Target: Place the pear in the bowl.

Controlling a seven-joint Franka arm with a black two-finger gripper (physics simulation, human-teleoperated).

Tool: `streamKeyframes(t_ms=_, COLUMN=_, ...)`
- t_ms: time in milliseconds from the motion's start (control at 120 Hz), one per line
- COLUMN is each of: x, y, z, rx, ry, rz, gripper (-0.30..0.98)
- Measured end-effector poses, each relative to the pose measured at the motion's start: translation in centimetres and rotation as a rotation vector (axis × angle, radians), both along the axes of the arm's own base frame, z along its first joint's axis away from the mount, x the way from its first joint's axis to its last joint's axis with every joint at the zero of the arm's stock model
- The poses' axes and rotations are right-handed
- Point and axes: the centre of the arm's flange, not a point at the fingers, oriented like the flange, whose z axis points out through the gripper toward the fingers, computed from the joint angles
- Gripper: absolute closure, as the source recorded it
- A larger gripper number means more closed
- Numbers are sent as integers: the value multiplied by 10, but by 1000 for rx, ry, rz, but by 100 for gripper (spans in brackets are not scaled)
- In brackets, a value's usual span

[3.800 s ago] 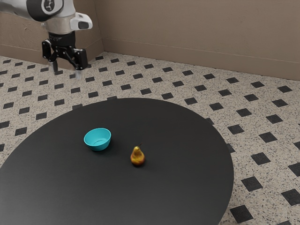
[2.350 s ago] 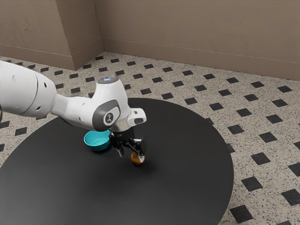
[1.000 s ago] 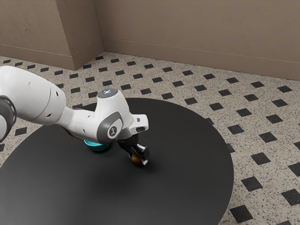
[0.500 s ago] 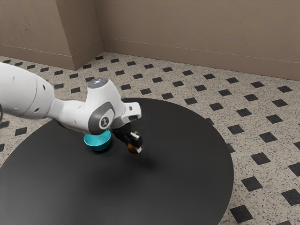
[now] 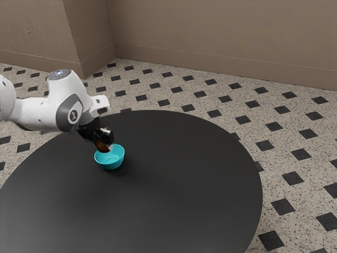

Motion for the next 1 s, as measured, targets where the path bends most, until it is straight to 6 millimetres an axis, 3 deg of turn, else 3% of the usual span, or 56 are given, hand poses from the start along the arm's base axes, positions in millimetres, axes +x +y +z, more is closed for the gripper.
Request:
streamKeyframes(t_ms=142, x=31, y=8, z=-9, rx=10, ry=-3, rz=-14, gripper=38)
streamKeyframes(t_ms=200, x=34, y=7, z=-14, rx=10, ry=5, rz=-22, gripper=37)
streamKeyframes(t_ms=325, x=34, y=5, z=-17, rx=8, ry=12, rz=-35, gripper=21)
streamKeyframes(t_ms=467, x=34, y=5, z=-14, rx=8, ry=9, rz=-44, gripper=11)
streamKeyframes(t_ms=567, x=33, y=-1, z=20, rx=17, ry=-45, rz=-58, gripper=7)
streamKeyframes(t_ms=717, x=41, y=-11, z=97, rx=28, ry=-119, rz=-79, gripper=3)
streamKeyframes(t_ms=808, x=50, y=-10, z=149, rx=30, ry=-113, rz=-82, gripper=2)
streamKeyframes(t_ms=1000, x=51, y=-20, z=223, rx=65, ry=-44, rz=-107, gripper=1)
